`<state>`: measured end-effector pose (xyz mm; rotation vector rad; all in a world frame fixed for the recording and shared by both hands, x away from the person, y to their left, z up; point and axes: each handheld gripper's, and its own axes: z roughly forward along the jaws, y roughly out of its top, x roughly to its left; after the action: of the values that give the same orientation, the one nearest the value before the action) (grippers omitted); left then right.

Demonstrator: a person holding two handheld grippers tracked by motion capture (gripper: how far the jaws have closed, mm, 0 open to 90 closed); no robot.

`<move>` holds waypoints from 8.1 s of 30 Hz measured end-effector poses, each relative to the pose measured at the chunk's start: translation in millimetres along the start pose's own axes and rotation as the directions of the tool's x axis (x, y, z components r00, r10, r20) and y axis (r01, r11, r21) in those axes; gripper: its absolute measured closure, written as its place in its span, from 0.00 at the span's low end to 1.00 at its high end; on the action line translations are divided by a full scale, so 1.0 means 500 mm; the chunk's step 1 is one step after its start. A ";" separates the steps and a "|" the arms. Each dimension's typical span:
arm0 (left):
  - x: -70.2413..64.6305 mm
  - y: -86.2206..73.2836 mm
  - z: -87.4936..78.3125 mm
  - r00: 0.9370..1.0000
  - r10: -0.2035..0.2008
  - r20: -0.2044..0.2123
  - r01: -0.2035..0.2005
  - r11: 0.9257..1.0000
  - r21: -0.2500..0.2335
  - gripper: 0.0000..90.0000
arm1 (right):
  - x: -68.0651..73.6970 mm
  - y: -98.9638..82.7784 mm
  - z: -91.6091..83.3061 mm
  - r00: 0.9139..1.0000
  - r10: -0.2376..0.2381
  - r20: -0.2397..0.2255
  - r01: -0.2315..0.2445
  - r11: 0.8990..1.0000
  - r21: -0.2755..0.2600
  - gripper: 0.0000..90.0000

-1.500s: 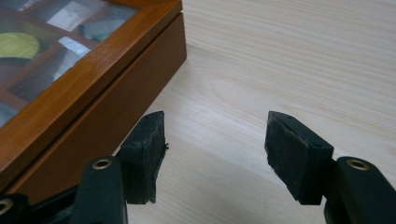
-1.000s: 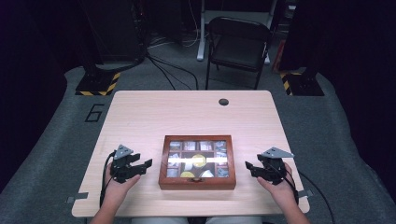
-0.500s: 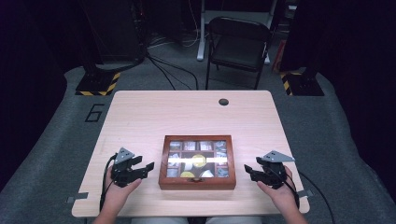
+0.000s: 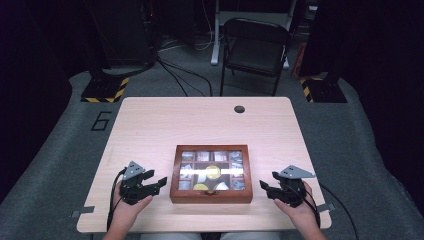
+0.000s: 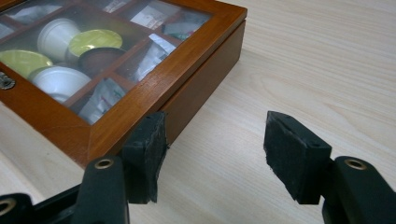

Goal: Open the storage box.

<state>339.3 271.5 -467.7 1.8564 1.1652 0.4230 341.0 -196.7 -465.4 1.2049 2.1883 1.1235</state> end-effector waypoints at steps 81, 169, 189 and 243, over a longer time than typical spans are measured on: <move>-0.074 -0.032 -0.021 0.989 0.090 0.114 -0.092 0.996 0.019 0.48 | 0.084 -0.012 0.010 0.977 -0.099 -0.187 0.101 0.995 0.003 0.67; -0.001 0.221 0.104 0.998 0.050 0.029 -0.046 0.989 -0.140 0.47 | -0.008 0.275 0.020 0.993 0.017 -0.119 -0.042 0.977 -0.208 0.56; 0.022 0.227 0.136 0.998 0.037 0.049 -0.029 0.987 -0.159 0.50 | -0.039 0.255 0.103 0.994 0.018 -0.104 -0.033 0.989 -0.147 0.51; 0.051 0.204 0.233 0.997 -0.028 0.065 0.034 0.996 -0.088 0.45 | -0.061 0.218 0.228 0.994 0.076 -0.075 -0.084 0.991 -0.101 0.49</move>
<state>486.0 217.6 -453.1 1.7602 1.1132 0.3893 488.9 -136.7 -447.1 1.2348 2.1205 1.3150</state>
